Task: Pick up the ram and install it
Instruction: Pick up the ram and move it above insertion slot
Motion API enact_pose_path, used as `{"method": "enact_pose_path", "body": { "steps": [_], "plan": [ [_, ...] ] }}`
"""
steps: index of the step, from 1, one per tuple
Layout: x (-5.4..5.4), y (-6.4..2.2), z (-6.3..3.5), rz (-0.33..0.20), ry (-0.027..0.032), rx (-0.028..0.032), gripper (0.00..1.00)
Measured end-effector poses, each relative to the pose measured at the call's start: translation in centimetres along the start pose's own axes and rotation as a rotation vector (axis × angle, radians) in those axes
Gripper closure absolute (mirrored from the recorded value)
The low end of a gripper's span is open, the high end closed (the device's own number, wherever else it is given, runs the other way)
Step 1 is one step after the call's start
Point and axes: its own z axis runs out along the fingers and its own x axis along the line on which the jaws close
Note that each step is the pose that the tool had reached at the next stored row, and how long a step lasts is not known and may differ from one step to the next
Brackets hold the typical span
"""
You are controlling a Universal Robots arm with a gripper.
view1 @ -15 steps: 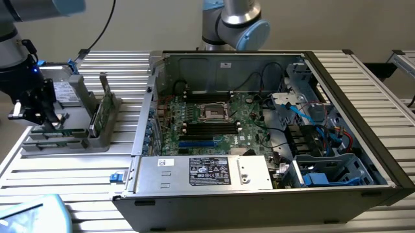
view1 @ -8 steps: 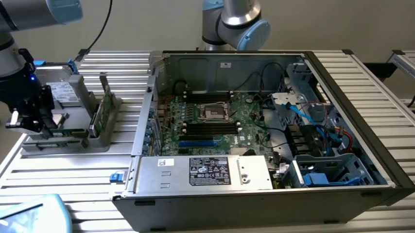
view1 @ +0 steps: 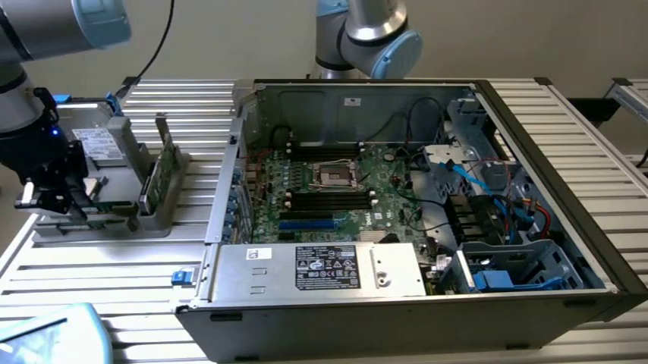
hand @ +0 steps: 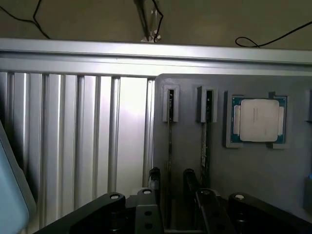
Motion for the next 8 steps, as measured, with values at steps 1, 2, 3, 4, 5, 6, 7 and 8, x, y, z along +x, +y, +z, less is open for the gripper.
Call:
{"method": "enact_pose_path", "body": {
  "steps": [1, 2, 3, 4, 5, 6, 7, 8],
  "plan": [
    [0.0, 0.00, 0.20, 0.000, -0.0002, -0.0001, 0.67],
    [0.1, 0.00, 0.38, 0.000, -0.0003, -0.0001, 0.67],
    [0.1, 0.00, 0.56, 0.000, -0.0003, -0.0001, 0.67],
    [0.1, 0.00, 0.74, 0.000, -0.0004, 0.0000, 0.67],
    [0.1, -0.01, 0.92, 0.000, -0.0005, 0.0000, 0.67],
    [0.1, -0.02, 1.10, 0.000, -0.0006, 0.0004, 0.67],
    [0.1, -0.02, 1.27, 0.000, -0.0005, 0.0010, 0.67],
    [0.1, -0.03, 1.43, 0.000, -0.0006, 0.0020, 0.67]
  ]
}}
